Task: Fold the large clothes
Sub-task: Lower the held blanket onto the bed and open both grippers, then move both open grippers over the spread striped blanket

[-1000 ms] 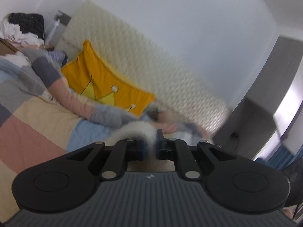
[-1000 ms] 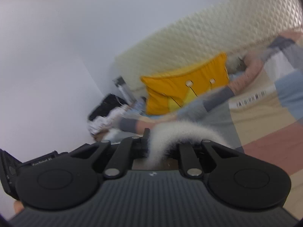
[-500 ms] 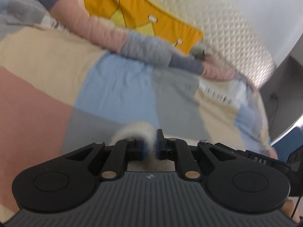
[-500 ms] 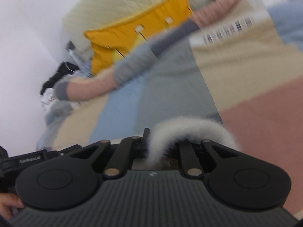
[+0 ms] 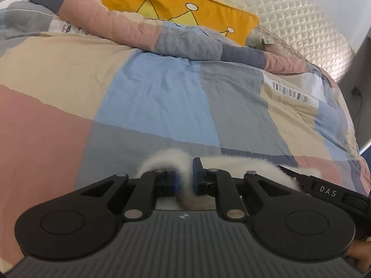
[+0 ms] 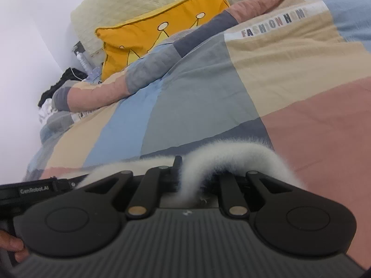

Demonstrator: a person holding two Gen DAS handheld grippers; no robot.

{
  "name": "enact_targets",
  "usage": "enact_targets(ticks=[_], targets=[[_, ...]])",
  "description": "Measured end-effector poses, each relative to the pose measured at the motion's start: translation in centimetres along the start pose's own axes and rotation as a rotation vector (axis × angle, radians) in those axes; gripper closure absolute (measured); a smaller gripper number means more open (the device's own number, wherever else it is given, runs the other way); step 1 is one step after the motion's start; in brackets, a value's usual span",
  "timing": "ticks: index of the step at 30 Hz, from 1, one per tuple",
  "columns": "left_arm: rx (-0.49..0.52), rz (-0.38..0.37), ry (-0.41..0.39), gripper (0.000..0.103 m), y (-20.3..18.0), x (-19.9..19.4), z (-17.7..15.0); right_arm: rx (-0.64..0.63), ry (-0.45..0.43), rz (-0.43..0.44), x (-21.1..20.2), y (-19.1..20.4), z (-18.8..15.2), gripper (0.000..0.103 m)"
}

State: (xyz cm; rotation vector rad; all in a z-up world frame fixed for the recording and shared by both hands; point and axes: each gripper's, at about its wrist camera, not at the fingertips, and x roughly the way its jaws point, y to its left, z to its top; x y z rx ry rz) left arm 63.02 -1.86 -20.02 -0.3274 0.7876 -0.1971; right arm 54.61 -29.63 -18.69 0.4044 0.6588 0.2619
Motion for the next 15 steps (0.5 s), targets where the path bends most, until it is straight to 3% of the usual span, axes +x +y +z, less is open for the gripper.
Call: enact_targets(ticks=[3,5,7,10,15], targets=[[0.038,0.025,-0.014,0.085,-1.5,-1.3,0.1,0.022,0.012,-0.009,-0.9,0.2,0.5,0.083],[0.058,0.038,-0.012,0.074,-2.4,-2.6,0.1,0.037,0.017,-0.019,-1.9,0.6,0.7,0.065],[0.065,0.039,-0.017,0.071,-2.9,-4.0,-0.1,0.055,0.003,-0.008,-3.2,0.9,0.7,0.032],[0.083,0.06,-0.022,0.064,-3.6,-6.6,-0.6,0.026,-0.016,-0.007,-5.6,2.0,0.2,0.029],[0.094,0.066,-0.022,0.064,-4.3,-12.0,-2.4,-0.011,-0.044,0.001,-10.4,3.9,-1.4,0.029]])
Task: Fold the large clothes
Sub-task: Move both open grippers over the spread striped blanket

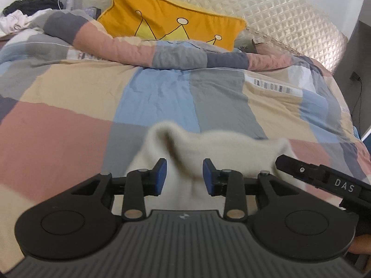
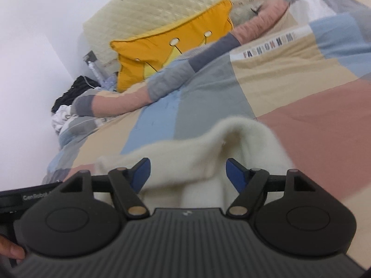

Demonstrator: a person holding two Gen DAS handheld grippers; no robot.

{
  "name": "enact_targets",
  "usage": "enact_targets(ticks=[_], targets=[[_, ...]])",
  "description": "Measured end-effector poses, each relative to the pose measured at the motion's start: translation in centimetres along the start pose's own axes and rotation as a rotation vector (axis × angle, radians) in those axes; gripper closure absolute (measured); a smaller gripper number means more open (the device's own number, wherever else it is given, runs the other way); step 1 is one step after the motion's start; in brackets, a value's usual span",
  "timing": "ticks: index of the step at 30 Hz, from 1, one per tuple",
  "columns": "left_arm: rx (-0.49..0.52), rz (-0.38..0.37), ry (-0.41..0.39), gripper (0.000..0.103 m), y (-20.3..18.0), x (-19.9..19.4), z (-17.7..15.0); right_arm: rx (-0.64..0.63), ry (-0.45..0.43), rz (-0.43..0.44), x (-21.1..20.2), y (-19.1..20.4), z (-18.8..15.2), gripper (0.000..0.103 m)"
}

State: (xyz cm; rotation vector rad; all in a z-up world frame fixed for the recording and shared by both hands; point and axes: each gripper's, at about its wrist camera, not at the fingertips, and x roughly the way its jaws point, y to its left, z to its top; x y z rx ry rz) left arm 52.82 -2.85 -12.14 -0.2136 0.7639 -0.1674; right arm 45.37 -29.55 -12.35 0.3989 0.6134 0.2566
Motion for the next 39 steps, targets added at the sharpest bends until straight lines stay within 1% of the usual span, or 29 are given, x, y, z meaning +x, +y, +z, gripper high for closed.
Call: enact_targets(ticks=[3,5,8,11,14,17,20,22,24,26,28,30,33,34,37,39], targets=[[-0.002,0.004,-0.009,0.064,-0.1,-4.0,-1.4,-0.021,-0.025,0.007,-3.6,1.4,-1.1,0.029],[-0.01,0.003,-0.03,0.064,-0.1,-6.7,-2.3,-0.029,-0.04,0.015,-6.0,2.2,-1.8,0.029],[-0.009,-0.001,-0.049,0.064,-0.2,-10.5,-3.7,-0.083,-0.051,0.014,-9.4,4.0,-2.9,0.029],[-0.039,-0.018,-0.063,0.064,0.0,-14.5,-5.5,-0.117,-0.076,0.005,-13.0,5.6,-4.2,0.029],[-0.065,-0.02,-0.069,0.064,0.6,-18.6,-8.0,-0.101,-0.101,0.016,-16.6,6.5,-5.7,0.029],[-0.094,-0.016,-0.063,0.064,1.6,-22.9,-10.7,-0.088,-0.128,-0.007,-20.0,7.3,-7.6,0.029],[-0.085,-0.013,-0.044,0.063,2.2,-25.9,-13.3,-0.091,-0.129,-0.02,-22.6,8.0,-9.4,0.029],[-0.098,-0.005,-0.039,0.062,2.9,-27.7,-15.1,-0.113,-0.128,-0.03,-24.0,8.5,-10.6,0.029],[-0.112,-0.005,-0.036,0.061,3.7,-29.1,-16.8,-0.139,-0.135,-0.039,-25.4,8.9,-11.8,0.029],[-0.132,0.001,-0.027,0.055,4.6,-29.7,-18.0,-0.167,-0.127,-0.058,-26.5,9.2,-13.1,0.029],[-0.17,0.001,-0.013,0.054,5.4,-30.1,-18.9,-0.196,-0.118,-0.076,-27.5,9.3,-14.7,0.029],[-0.191,0.004,0.002,0.054,6.1,-30.8,-20.2,-0.196,-0.097,-0.091,-28.0,9.0,-16.2,0.029],[-0.178,0.038,0.028,0.053,6.6,-31.2,-21.1,-0.187,-0.054,-0.102,-27.8,8.7,-17.7,0.029],[-0.177,0.038,0.04,0.052,6.7,-31.2,-21.4,-0.185,-0.043,-0.102,-27.5,8.5,-18.0,0.029],[-0.164,0.049,0.077,0.051,6.9,-30.7,-22.1,-0.147,-0.003,-0.079,-26.2,7.8,-18.9,0.029],[-0.166,0.057,0.114,0.051,7.1,-30.4,-22.6,-0.145,0.006,-0.066,-25.6,7.5,-19.3,0.029]])
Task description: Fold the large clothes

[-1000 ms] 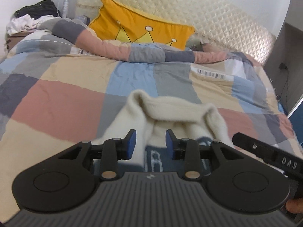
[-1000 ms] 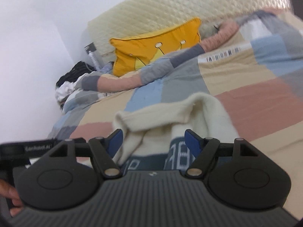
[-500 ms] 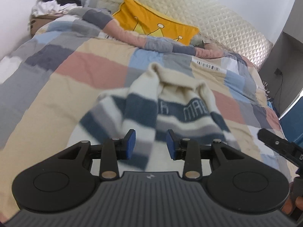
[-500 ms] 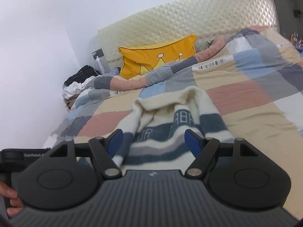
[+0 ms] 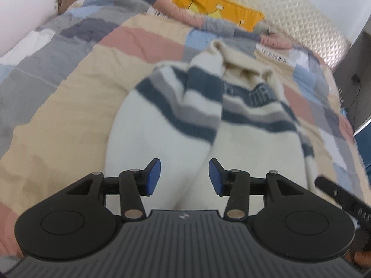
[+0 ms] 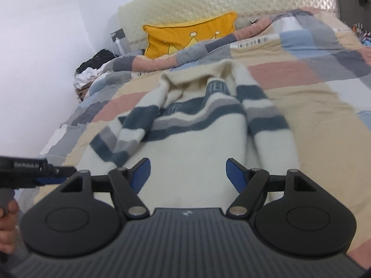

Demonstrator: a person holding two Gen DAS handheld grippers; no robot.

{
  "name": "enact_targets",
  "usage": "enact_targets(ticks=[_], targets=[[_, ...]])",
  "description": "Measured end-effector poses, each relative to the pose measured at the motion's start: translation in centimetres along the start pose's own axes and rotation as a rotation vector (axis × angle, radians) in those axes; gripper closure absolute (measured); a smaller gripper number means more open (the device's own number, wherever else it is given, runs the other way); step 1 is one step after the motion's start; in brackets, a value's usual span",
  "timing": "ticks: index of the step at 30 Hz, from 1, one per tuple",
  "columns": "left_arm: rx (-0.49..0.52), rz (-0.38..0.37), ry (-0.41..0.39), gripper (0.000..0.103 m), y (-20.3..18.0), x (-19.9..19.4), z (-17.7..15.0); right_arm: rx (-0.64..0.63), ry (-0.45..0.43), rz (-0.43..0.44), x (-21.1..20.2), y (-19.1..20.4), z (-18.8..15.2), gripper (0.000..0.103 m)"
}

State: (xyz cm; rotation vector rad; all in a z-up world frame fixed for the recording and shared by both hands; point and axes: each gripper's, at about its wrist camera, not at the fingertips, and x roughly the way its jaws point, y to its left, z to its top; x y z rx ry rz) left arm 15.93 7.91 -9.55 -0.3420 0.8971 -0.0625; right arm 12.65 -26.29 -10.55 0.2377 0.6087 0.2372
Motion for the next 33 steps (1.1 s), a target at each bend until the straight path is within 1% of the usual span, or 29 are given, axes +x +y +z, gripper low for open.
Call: enact_targets(ticks=[2,3,4,5,7,9,11,13,15,17,18,19,20,23,27,31,33], targets=[[-0.016,-0.039,0.046,0.051,0.0,0.5,-0.2,-0.006,0.013,-0.006,0.8,-0.3,-0.3,0.029],[-0.008,-0.039,0.06,0.05,0.0,0.6,-0.6,0.004,0.022,-0.003,1.1,-0.6,-0.4,0.029],[0.009,-0.021,0.069,0.046,-0.2,0.8,-0.9,0.023,0.034,0.004,1.2,-0.8,-0.7,0.029],[0.029,0.003,0.076,0.044,-0.4,1.0,-1.2,0.039,0.043,0.015,1.4,-1.0,-0.8,0.029],[0.06,0.044,0.086,0.044,-0.4,1.7,-1.7,0.059,0.055,0.039,1.7,-1.3,-0.9,0.029],[0.076,0.094,0.11,0.044,-0.3,2.7,-1.7,0.07,0.061,0.043,2.0,-1.2,-1.0,0.029],[0.101,0.117,0.134,0.044,-0.3,3.5,-1.4,0.08,0.07,0.048,2.2,-1.3,-1.1,0.029],[0.139,0.141,0.138,0.044,-0.1,4.2,-1.2,0.092,0.077,0.046,2.2,-1.5,-1.2,0.029],[0.121,0.14,0.164,0.046,0.3,4.9,-0.9,0.107,0.082,0.043,2.3,-1.8,-1.2,0.029],[0.142,0.118,0.172,0.054,0.0,5.0,-0.9,0.133,0.091,0.043,2.5,-2.3,-1.2,0.029],[0.16,0.102,0.164,0.065,-0.1,5.0,-0.7,0.147,0.097,0.038,2.7,-2.4,-1.2,0.029],[0.166,0.095,0.161,0.081,0.0,5.0,-0.5,0.17,0.104,0.036,2.9,-2.8,-1.2,0.029],[0.162,0.089,0.158,0.088,0.4,4.9,0.0,0.187,0.109,0.039,3.0,-3.0,-1.2,0.029],[0.147,0.068,0.144,0.091,1.6,4.0,1.5,0.194,0.107,0.035,3.0,-3.2,-1.2,0.029],[0.081,0.083,0.088,0.091,4.6,1.5,4.8,0.191,0.108,0.034,2.9,-3.3,-1.3,0.029],[0.014,0.136,0.017,0.092,8.3,-1.0,9.4,0.164,0.1,0.029,2.9,-3.1,-1.1,0.029],[0.013,0.187,-0.041,0.094,9.9,-2.0,12.5,0.143,0.092,0.019,2.8,-2.8,-1.1,0.029]])
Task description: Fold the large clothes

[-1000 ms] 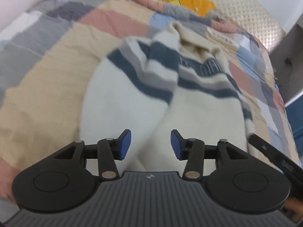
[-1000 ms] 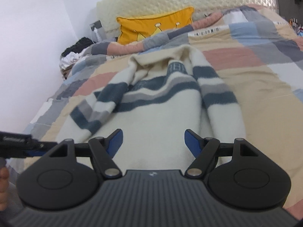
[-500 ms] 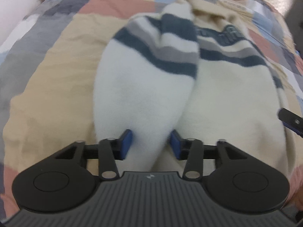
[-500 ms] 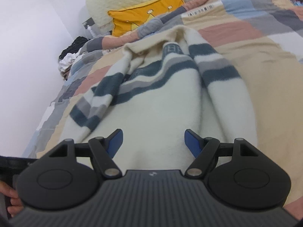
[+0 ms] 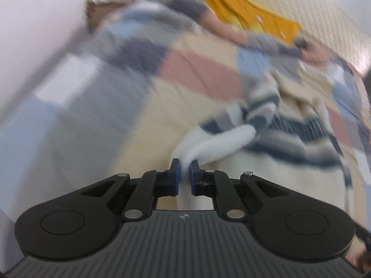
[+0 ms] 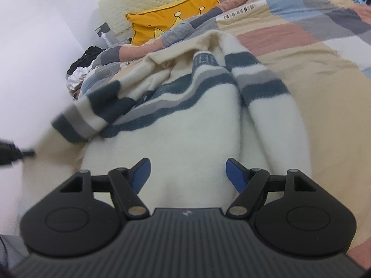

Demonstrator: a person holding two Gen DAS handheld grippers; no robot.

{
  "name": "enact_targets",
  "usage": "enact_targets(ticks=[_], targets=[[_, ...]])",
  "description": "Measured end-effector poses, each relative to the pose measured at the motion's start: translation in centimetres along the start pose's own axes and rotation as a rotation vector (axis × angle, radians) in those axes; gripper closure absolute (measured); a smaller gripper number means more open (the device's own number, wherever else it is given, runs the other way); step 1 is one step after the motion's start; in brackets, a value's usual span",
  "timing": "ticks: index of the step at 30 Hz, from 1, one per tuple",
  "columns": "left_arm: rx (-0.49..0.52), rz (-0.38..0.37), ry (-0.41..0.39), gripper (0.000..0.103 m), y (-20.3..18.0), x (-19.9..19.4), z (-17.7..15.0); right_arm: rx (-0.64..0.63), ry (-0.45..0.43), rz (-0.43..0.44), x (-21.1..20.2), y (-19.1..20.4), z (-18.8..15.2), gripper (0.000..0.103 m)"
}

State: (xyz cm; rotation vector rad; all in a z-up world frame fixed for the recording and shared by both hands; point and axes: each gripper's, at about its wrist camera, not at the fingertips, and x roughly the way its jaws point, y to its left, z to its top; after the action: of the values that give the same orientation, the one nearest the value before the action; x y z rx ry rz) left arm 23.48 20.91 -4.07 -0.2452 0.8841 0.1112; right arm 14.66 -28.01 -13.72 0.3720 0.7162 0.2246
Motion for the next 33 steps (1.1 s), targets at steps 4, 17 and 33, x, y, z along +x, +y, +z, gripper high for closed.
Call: enact_targets(ticks=[4,17,33], targets=[[-0.041,0.073,-0.067,0.097,2.9,0.8,5.5,-0.02,-0.011,-0.006,-0.1,0.0,-0.1,0.029],[-0.031,0.352,-0.082,0.097,8.2,16.4,13.4,-0.132,-0.019,-0.052,2.7,2.1,0.5,0.029],[0.027,0.376,0.022,0.089,6.1,19.2,11.5,-0.083,-0.02,-0.037,2.8,1.3,0.7,0.03]])
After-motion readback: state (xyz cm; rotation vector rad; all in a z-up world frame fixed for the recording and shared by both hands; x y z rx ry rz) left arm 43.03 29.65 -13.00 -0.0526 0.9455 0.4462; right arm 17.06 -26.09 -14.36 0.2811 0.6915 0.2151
